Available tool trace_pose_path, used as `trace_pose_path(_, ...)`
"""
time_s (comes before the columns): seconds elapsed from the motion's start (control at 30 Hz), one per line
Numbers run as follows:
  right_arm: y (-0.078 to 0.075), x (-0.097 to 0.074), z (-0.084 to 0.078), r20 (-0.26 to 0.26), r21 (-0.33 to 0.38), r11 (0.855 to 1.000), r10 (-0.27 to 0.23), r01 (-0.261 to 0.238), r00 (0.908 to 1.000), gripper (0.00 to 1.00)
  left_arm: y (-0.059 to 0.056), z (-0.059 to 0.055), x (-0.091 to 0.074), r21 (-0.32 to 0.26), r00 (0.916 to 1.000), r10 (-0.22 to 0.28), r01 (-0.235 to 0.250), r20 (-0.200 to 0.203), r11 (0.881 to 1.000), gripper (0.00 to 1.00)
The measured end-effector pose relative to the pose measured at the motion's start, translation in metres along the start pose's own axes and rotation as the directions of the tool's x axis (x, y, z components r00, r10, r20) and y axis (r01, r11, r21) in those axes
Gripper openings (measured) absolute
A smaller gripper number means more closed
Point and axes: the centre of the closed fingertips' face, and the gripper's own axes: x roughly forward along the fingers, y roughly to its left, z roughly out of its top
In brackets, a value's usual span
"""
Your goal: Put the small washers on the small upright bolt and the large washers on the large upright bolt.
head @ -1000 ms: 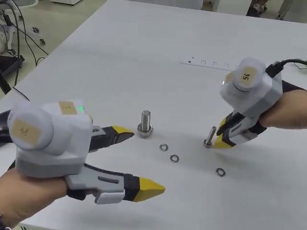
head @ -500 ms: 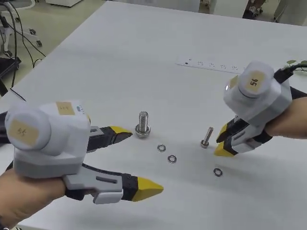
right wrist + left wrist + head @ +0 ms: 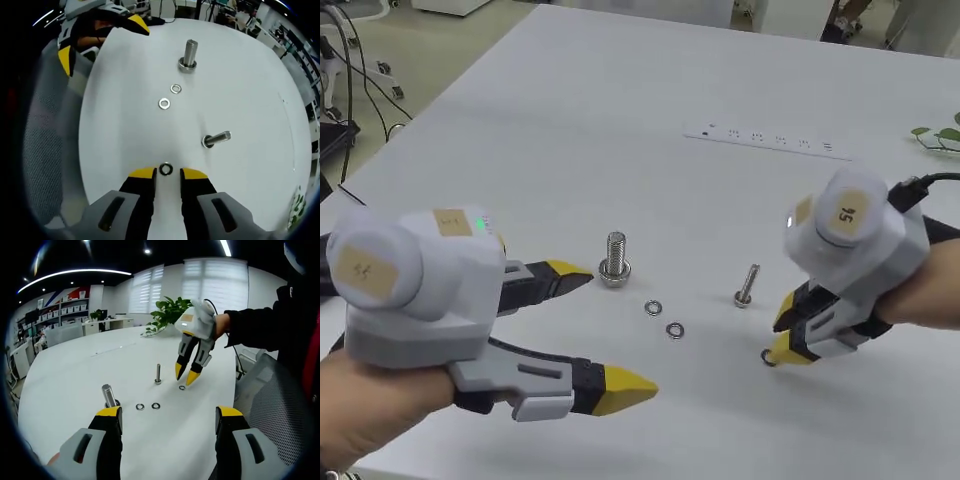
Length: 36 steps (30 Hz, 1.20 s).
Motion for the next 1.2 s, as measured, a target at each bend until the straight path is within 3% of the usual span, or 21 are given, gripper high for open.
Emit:
trace_pose_path(0.27, -0.001, 0.01, -0.007, -0.039, -0.025, 1.0, -0.002, 0.001, 0.9992, 0.2, 0.0, 0.002, 0.0, 0.002, 1.0, 0.002, -0.002, 0.003, 1.0, 0.76)
trace_pose_path(1.2, -0.005, 0.015, -0.009, -0.043, -0.023, 1.0, 0.009, -0.01, 0.999, 0.15, 0.001, 0.003, 0.003, -0.001, 0.9999, -0.001, 0.001, 0.01, 1.0, 0.75)
